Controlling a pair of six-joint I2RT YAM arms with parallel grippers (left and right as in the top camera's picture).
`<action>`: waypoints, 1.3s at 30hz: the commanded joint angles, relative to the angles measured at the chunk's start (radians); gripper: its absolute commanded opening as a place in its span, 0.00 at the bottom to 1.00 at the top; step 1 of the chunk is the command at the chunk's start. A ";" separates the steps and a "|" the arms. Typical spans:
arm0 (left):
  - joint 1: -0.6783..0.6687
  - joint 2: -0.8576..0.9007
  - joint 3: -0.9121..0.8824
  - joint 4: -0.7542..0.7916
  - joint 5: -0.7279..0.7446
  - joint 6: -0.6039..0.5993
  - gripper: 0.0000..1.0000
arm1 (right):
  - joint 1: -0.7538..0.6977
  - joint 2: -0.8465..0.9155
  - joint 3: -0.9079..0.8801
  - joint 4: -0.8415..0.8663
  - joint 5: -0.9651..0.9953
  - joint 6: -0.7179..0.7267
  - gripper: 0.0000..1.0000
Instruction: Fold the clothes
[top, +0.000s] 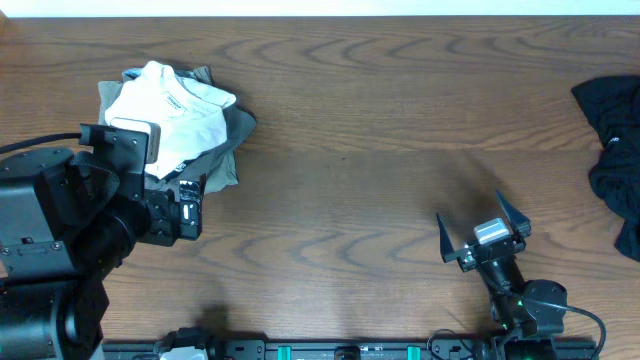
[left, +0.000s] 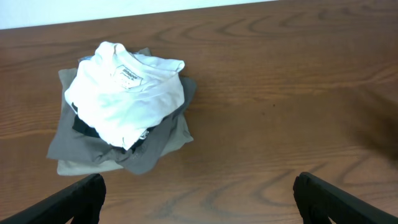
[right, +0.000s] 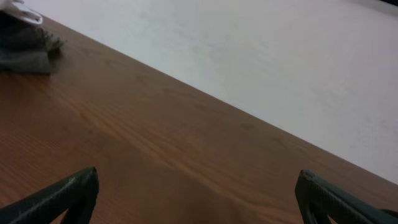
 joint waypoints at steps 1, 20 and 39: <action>-0.004 0.000 -0.005 -0.001 -0.009 -0.005 0.98 | -0.008 -0.006 -0.002 -0.005 -0.005 -0.007 0.99; -0.004 0.000 -0.005 -0.001 -0.009 -0.005 0.98 | -0.008 -0.005 -0.002 -0.005 -0.004 -0.007 0.99; -0.042 -0.098 -0.157 0.274 -0.030 0.018 0.98 | -0.008 -0.005 -0.002 -0.005 -0.004 -0.007 0.99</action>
